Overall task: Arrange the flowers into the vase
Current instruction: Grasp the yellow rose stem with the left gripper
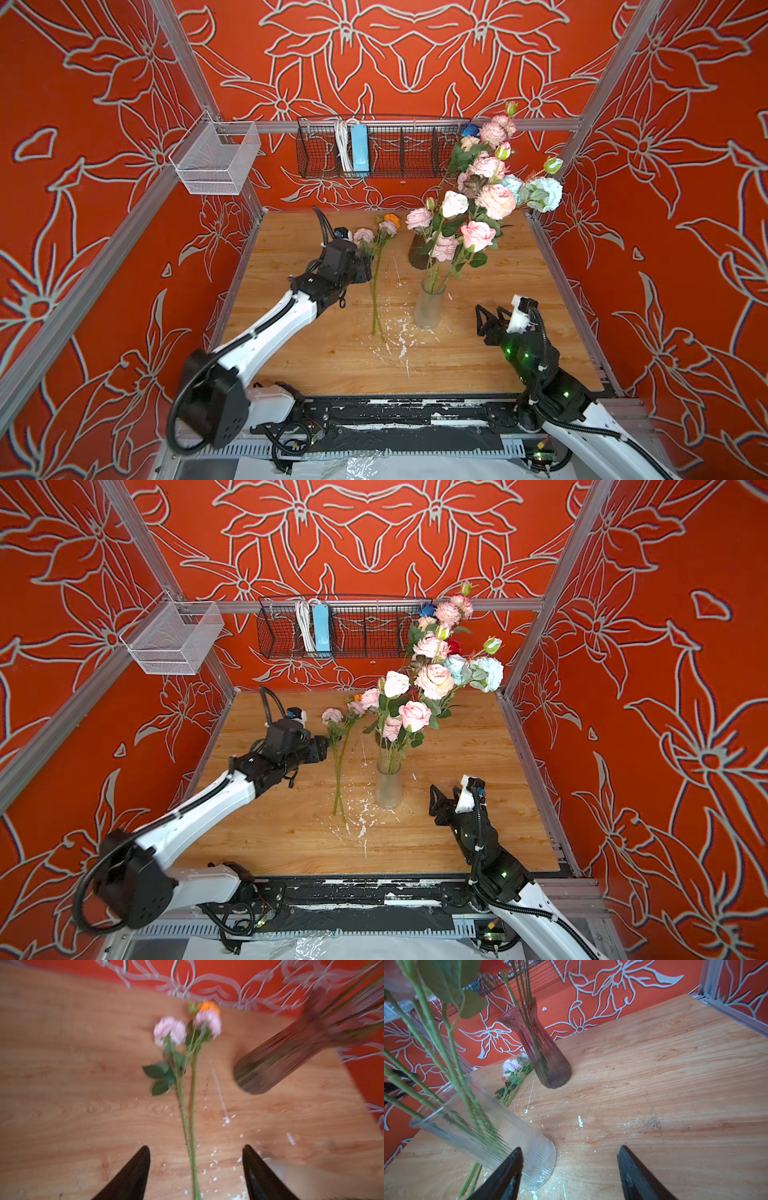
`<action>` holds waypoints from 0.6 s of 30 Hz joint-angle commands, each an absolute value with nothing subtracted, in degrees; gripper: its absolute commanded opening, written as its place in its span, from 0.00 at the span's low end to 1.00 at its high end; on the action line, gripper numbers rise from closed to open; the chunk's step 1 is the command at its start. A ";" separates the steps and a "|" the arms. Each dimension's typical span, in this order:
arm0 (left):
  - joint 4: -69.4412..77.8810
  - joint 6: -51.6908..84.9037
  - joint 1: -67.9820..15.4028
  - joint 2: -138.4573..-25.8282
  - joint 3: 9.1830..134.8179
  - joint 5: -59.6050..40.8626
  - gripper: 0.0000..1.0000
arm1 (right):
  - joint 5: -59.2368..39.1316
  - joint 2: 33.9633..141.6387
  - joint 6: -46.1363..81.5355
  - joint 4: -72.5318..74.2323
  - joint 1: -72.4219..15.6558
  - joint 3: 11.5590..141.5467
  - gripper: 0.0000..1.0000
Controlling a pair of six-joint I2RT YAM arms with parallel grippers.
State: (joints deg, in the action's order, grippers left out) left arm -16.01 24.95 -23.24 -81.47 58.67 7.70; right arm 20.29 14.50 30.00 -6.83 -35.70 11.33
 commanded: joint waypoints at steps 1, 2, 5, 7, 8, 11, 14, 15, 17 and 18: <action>-20.43 27.51 -21.53 -90.04 63.75 2.87 0.61 | 18.45 16.49 29.09 -4.15 -35.29 11.38 0.73; -21.36 27.09 -21.31 -93.41 65.94 2.64 0.57 | 18.33 17.23 29.00 -3.84 -35.29 11.42 0.73; -23.72 26.10 -21.27 -100.88 71.22 -1.24 0.52 | 18.59 18.50 28.65 -3.31 -35.31 11.42 0.73; -25.47 25.74 -21.67 -104.05 73.92 -2.37 0.51 | 18.79 18.81 28.46 -3.34 -35.33 11.59 0.73; -26.52 25.23 -22.24 -105.24 75.38 -1.36 0.51 | 18.85 18.72 28.39 -3.35 -35.33 11.59 0.73; -28.70 23.19 -24.10 -107.59 78.99 2.20 0.51 | 19.04 18.29 28.21 -3.52 -35.28 11.51 0.73; -32.26 21.73 -24.61 -111.67 84.24 4.74 0.51 | 19.31 18.01 28.13 -3.60 -35.33 11.43 0.73; -32.96 21.14 -24.61 -113.26 85.77 5.24 0.51 | 19.42 17.87 28.17 -3.60 -35.31 11.43 0.73; -34.28 20.52 -24.61 -116.26 88.32 6.12 0.51 | 19.57 17.80 28.04 -3.75 -35.29 11.43 0.73; -34.97 19.99 -24.61 -117.84 89.72 6.01 0.50 | 19.63 17.77 28.04 -3.86 -35.28 11.48 0.73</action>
